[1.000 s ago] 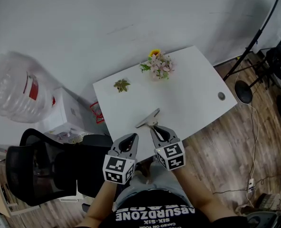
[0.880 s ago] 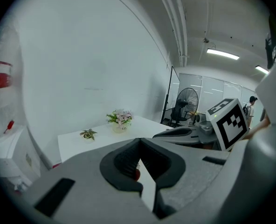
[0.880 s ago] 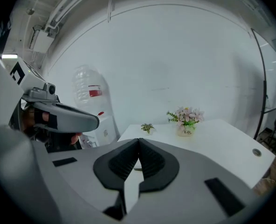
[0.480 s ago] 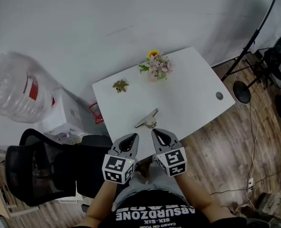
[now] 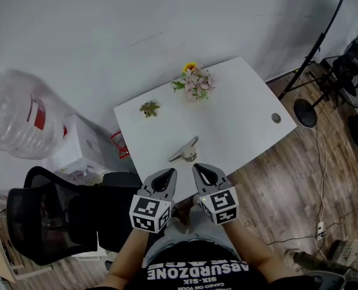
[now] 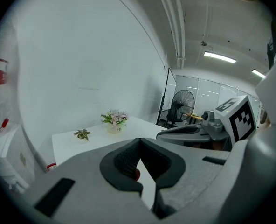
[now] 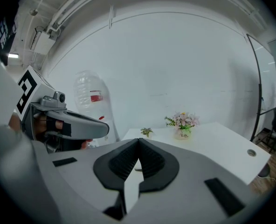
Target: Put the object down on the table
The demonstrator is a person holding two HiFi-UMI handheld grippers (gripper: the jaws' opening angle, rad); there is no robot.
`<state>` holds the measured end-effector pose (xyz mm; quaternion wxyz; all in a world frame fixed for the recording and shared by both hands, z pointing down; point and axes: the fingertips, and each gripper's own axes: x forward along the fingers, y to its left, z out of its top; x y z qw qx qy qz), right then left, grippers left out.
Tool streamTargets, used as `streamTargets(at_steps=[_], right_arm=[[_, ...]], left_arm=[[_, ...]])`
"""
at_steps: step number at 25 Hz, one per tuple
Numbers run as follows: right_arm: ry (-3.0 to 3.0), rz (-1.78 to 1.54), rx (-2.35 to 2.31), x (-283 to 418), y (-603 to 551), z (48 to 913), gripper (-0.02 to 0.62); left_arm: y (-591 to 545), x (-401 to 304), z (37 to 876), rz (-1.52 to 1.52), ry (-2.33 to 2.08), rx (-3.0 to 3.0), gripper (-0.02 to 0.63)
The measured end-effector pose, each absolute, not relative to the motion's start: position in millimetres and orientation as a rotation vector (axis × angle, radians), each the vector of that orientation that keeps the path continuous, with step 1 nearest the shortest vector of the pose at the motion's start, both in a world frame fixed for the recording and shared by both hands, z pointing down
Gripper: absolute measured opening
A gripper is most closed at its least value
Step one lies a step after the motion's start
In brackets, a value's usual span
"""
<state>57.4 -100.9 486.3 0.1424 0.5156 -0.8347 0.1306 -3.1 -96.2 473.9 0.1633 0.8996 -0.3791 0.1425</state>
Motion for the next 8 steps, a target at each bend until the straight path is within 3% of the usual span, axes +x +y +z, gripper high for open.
streamTargets(at_steps=[8], right_arm=[[-2.391,0.371,1.486,60.0,-97.6,488.0,-0.002]], left_arm=[[-93.8,4.1,472.8,0.408,-1.052,2.579,0.003]])
